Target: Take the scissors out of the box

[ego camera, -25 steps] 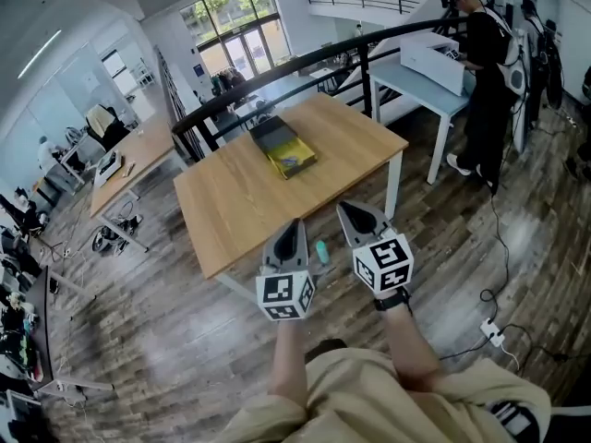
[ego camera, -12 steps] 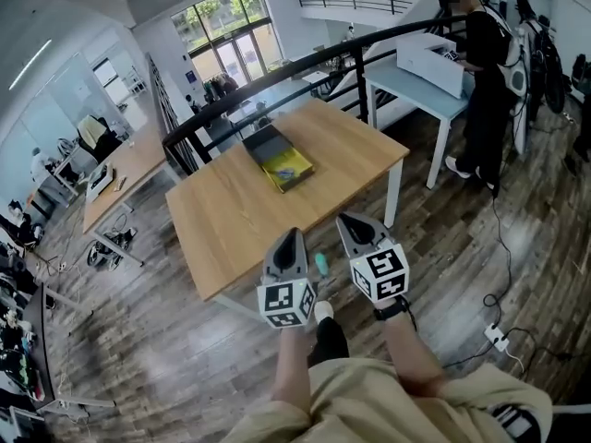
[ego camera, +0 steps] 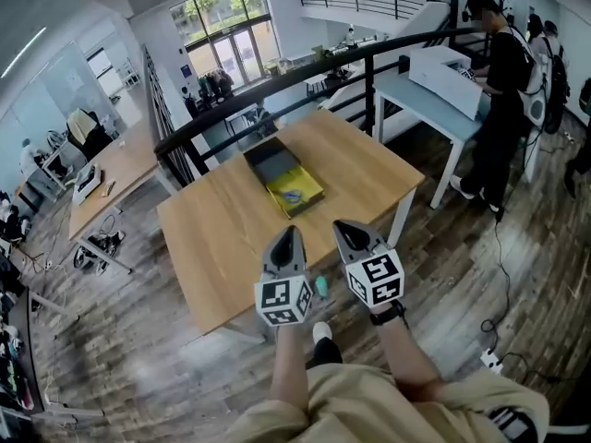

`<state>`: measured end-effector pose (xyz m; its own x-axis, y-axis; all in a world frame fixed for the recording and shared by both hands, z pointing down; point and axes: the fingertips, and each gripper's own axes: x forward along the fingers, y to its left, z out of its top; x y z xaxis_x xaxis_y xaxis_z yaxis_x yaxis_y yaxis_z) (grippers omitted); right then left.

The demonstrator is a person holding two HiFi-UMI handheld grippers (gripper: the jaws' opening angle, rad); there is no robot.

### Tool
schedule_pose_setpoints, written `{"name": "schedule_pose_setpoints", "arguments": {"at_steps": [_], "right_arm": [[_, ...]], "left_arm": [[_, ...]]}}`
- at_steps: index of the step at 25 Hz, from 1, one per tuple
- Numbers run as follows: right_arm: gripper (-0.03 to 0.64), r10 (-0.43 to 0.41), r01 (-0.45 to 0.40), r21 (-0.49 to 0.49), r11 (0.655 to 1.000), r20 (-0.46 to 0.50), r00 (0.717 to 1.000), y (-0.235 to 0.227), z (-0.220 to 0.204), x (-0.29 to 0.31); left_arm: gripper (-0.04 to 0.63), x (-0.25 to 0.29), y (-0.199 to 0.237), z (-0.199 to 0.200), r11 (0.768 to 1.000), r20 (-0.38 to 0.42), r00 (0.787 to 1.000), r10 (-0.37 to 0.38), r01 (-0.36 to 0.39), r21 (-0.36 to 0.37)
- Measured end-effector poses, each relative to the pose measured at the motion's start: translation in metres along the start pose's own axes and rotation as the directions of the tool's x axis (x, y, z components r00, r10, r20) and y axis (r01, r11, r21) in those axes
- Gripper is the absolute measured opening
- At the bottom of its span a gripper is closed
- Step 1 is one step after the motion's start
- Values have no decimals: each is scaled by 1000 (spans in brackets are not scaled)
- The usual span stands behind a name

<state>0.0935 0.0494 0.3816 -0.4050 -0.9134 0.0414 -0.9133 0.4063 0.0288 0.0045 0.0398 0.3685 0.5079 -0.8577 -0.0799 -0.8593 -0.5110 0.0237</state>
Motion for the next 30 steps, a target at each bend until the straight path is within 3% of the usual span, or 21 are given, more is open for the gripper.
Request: {"name": "schedule_pose_setpoints", "arguments": {"at_steps": [14, 20, 26, 30], "right_arm": [[15, -2, 3, -28, 1000, 9, 1000, -37, 31, 219], [15, 3, -3, -17, 1000, 13, 1000, -45, 37, 277], [15, 37, -38, -14, 999, -44, 998, -58, 2, 316], [15, 98, -100, -33, 994, -70, 993, -78, -10, 352]], "left_arm": [[12, 168, 159, 11, 1000, 11, 1000, -11, 12, -25], [12, 212, 179, 9, 999, -6, 999, -48, 48, -10], [12, 243, 205, -26, 999, -38, 999, -34, 33, -41], [12, 275, 222, -36, 999, -31, 999, 20, -21, -48]]}}
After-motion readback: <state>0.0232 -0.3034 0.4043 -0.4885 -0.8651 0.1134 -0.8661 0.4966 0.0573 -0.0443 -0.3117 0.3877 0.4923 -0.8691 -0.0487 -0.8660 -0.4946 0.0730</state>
